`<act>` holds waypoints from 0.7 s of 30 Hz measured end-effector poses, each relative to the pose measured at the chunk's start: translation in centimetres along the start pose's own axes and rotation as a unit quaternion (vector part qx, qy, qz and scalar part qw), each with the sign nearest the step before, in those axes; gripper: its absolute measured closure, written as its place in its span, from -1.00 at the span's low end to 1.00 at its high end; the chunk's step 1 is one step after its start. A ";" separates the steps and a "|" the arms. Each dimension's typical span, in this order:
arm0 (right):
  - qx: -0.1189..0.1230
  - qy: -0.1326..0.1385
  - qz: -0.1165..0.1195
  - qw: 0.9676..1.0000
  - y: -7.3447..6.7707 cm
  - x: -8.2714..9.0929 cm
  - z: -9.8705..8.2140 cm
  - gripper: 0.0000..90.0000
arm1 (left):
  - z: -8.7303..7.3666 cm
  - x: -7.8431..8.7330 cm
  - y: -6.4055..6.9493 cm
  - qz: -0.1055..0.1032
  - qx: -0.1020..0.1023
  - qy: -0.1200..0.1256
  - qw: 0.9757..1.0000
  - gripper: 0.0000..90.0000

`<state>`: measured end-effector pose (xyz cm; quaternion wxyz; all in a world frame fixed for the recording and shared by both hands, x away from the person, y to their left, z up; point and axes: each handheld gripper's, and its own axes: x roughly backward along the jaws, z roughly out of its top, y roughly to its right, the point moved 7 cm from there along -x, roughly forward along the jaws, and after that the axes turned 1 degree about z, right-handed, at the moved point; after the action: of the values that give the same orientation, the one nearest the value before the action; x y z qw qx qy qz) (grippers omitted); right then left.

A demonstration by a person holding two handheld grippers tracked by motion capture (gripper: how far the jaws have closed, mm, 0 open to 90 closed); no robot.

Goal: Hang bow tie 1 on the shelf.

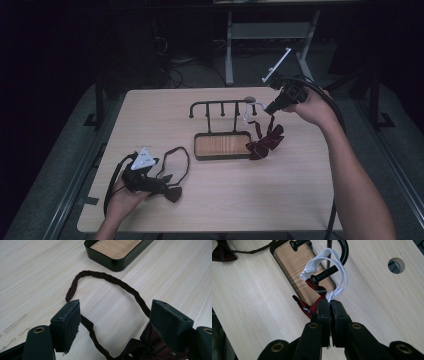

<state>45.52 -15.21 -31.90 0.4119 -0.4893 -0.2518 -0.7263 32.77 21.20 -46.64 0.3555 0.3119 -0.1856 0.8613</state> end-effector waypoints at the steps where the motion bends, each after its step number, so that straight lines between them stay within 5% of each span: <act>1: -0.003 0.000 0.001 1.000 0.1 -0.1 0.0 0.92 | 0.0 0.0 0.0 -0.001 -0.001 -0.001 1.000 -0.44; 21: -0.009 -0.006 0.007 1.000 0.5 -1.3 -0.3 0.84 | 0.0 -0.1 0.1 -0.002 -0.001 -0.002 1.000 -0.44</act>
<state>45.98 -15.25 -33.26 0.4107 -0.4992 -0.2445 -0.7227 32.75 21.09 -46.75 0.3574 0.3136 -0.1862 0.8598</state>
